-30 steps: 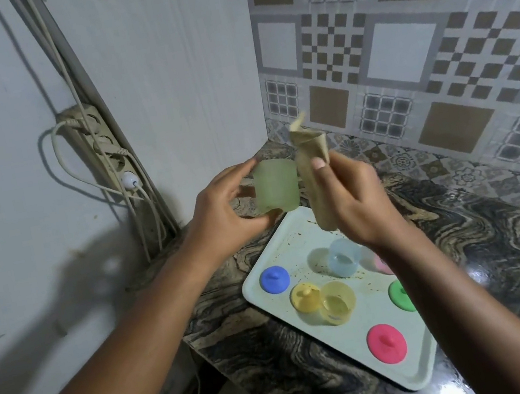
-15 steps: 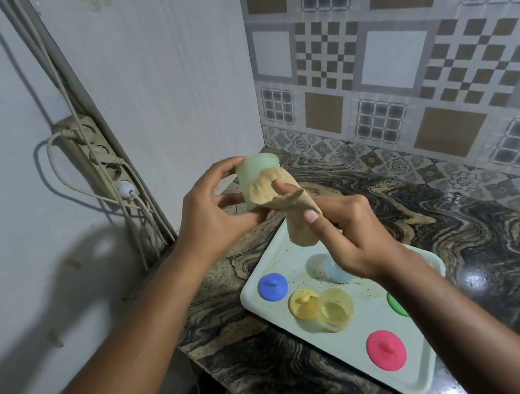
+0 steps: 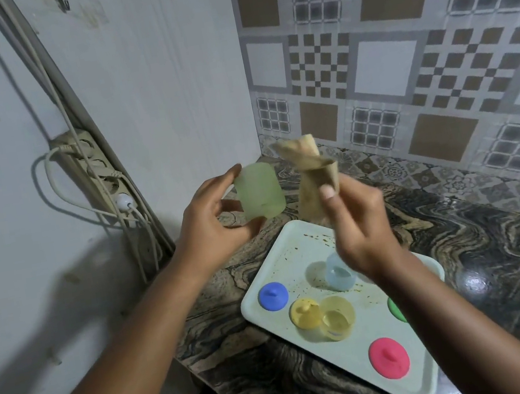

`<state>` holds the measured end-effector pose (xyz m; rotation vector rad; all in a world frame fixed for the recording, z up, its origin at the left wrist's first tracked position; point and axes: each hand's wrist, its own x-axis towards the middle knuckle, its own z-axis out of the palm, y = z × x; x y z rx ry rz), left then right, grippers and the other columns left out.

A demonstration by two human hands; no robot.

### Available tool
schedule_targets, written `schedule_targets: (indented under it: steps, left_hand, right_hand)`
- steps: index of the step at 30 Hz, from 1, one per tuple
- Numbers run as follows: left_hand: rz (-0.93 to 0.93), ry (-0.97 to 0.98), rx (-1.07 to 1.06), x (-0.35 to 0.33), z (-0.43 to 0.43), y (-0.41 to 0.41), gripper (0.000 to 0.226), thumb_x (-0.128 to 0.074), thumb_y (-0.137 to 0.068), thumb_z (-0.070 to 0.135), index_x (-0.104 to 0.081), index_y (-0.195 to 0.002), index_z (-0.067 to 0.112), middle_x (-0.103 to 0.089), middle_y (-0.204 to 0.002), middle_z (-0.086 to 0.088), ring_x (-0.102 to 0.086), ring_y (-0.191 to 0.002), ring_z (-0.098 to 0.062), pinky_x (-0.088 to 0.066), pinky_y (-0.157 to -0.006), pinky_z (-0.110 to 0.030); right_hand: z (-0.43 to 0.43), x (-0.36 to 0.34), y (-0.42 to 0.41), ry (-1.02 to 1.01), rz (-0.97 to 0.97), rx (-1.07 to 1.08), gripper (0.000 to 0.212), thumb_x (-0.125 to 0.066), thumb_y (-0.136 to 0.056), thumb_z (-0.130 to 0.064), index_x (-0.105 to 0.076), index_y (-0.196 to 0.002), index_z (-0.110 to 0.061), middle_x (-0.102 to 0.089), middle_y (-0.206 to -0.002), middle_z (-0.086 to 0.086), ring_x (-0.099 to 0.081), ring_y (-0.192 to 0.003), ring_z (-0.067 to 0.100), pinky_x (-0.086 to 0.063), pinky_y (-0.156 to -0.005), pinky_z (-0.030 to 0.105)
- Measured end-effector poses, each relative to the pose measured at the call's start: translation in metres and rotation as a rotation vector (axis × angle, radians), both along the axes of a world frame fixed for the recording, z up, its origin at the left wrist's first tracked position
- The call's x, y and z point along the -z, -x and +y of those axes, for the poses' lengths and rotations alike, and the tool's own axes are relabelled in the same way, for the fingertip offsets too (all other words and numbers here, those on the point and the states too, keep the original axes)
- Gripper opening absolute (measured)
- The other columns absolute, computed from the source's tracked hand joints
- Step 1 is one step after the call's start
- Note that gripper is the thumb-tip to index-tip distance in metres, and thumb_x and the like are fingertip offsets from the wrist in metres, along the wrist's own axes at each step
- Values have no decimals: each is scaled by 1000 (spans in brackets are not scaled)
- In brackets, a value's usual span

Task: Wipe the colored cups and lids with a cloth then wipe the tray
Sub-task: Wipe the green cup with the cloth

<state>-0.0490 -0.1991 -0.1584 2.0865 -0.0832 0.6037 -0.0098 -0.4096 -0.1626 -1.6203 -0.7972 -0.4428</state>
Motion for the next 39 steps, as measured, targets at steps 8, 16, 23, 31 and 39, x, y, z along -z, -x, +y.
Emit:
schedule_targets:
  steps: [8,16,23,31,39]
  left_hand:
    - [32,66,35,-1,1,0,80,-93,-63,30,-58,-134,20,-65,-129,4,-68,-112,-16,-58,-92,-45]
    - [39,163,10,-1,-6,2,75,-91,-65,4,-60,-131,21,-66,-123,9,-72,-89,-11,-63,-76,-34]
    - [50,112,71,3,-4,3,77,-84,-71,-2,-56,-135,30,-58,-134,19,-69,-99,-9,-55,-68,-23]
    - [-22,-33,45,0,-11,3,67,-92,-66,20,-63,-126,20,-66,-120,8,-71,-90,-14,-59,-81,-32]
    - [-112,-117,-25,-4,3,-3,77,-93,-59,7,-63,-130,13,-60,-122,6,-66,-107,-10,-54,-89,-19]
  right_hand:
    - [13,24,-2,404,-310,-159,44,-53,-95,-2,-57,-139,2,-40,-157,20,-35,-148,39,-32,-122,40]
    - [-1,42,-18,239,-329,-94,41,-47,-98,-1,-53,-137,12,-43,-152,30,-44,-144,33,-47,-111,50]
    - [-1,32,-19,32,-63,158,28,-47,-101,-10,-72,-107,0,-66,-89,-17,-57,-82,-11,-41,-73,11]
    - [16,0,-8,261,-188,-67,34,-53,-100,-4,-65,-132,-2,-50,-152,9,-53,-136,12,-50,-103,26]
    - [4,25,-3,272,-210,-111,31,-53,-96,-6,-74,-119,-11,-53,-150,10,-75,-104,28,-56,-79,25]
